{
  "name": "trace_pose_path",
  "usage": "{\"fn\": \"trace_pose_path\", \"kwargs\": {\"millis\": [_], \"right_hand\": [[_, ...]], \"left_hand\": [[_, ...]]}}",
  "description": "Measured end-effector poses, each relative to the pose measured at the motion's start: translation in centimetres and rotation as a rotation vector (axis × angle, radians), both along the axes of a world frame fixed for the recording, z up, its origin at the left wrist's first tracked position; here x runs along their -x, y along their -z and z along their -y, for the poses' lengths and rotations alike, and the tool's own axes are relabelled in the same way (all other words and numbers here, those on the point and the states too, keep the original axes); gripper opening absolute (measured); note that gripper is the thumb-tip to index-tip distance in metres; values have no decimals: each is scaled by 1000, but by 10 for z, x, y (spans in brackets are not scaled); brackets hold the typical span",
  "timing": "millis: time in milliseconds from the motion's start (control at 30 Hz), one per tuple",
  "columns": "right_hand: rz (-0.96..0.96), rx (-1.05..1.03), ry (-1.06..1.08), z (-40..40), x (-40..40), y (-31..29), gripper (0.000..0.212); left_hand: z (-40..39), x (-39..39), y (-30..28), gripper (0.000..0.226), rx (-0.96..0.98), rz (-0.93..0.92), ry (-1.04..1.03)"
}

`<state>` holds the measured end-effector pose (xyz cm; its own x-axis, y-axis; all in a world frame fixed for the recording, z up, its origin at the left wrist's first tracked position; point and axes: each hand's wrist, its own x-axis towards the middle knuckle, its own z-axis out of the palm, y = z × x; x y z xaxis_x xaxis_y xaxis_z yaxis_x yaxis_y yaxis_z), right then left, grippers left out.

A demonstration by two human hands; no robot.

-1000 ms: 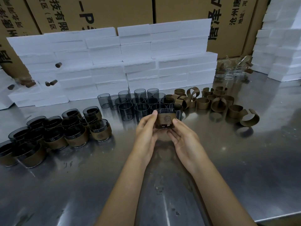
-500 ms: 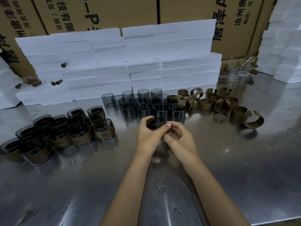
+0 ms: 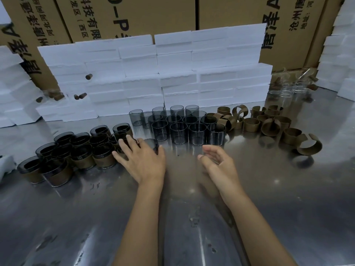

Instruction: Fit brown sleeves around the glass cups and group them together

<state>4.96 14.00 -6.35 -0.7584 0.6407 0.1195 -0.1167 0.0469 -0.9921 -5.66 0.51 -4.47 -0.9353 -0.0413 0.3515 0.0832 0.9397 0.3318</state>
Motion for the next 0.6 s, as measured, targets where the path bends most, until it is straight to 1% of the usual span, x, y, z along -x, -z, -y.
{"fn": "trace_pose_path", "kwargs": {"millis": [133,233,267,333,367,433,500,567,600], "right_hand": [[-12,14,0,0,0,-1,24],[-17,40,-4,-1,-1,-1,24],[-21,45,-5,-1,-1,-1,24],[-28,47,-7,0,-1,-2,23],[-31,50,-8,0,0,-2,23],[-39,60,-6,0,0,-3,22],[-38,62,-6,0,1,-4,21],[-39,67,-6,-1,1,-3,21],[-41,72,-2,-2,1,-3,21]], "left_hand": [[5,7,3,73,-119,43,41],[2,8,5,62,-150,-27,32],[0,8,5,59,-152,-66,34],[-7,9,3,65,-106,-143,65],[-11,10,2,69,-75,-178,107],[-22,13,-3,70,-56,-211,214],[-32,21,-10,67,-30,-137,261],[-38,34,-21,62,54,18,219],[-41,40,-27,56,108,95,191]]}}
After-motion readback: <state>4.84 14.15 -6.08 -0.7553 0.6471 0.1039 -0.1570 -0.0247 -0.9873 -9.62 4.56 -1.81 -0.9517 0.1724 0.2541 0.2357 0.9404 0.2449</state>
